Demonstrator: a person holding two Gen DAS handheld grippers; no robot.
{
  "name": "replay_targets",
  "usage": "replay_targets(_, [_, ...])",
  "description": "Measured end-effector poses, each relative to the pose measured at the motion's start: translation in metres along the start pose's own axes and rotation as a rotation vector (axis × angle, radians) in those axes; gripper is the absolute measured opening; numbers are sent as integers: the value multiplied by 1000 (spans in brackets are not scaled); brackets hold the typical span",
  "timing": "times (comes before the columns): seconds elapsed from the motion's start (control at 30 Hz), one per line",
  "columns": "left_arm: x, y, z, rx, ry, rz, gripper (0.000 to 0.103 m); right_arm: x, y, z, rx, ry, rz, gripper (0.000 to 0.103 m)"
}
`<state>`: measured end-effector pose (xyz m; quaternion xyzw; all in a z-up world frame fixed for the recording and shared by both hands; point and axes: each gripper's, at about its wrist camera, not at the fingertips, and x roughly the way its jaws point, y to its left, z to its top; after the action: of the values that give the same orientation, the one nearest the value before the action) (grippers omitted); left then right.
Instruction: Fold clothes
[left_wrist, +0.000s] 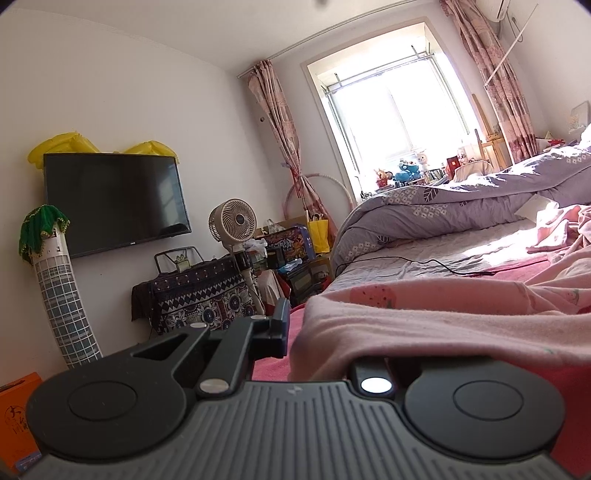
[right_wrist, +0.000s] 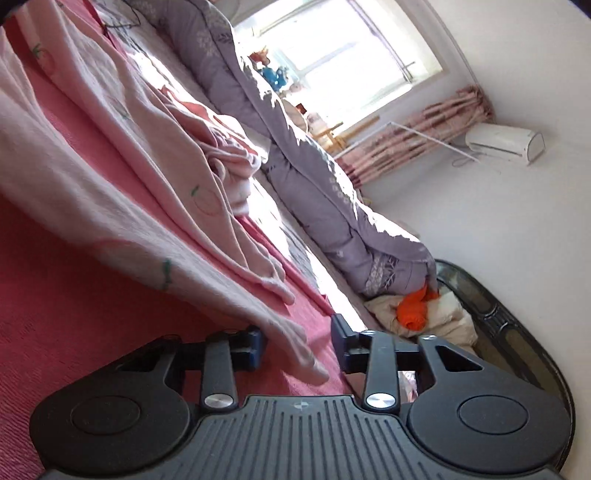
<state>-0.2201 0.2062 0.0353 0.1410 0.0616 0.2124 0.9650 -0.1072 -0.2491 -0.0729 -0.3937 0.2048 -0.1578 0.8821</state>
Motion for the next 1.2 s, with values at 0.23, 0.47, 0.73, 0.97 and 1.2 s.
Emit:
replay_targets(0.23, [-9, -1, 0, 99, -6, -10, 31, -44, -63, -22, 147, -64, -47, 6])
replay_targets(0.47, [-39, -19, -52, 407, 61, -48, 44, -77, -83, -76, 113, 17, -6, 7])
replay_targets(0.73, [-57, -40, -84, 570, 135, -169, 45, -97, -62, -108, 78, 99, 152, 19])
replay_targets(0.97, [-61, -10, -65, 486, 171, -250, 72, -126, -84, -116, 100, 62, 322, 63])
replay_targets(1.2, [-57, 13, -62, 423, 216, -334, 80, -136, -121, -90, 391, -47, 483, 73])
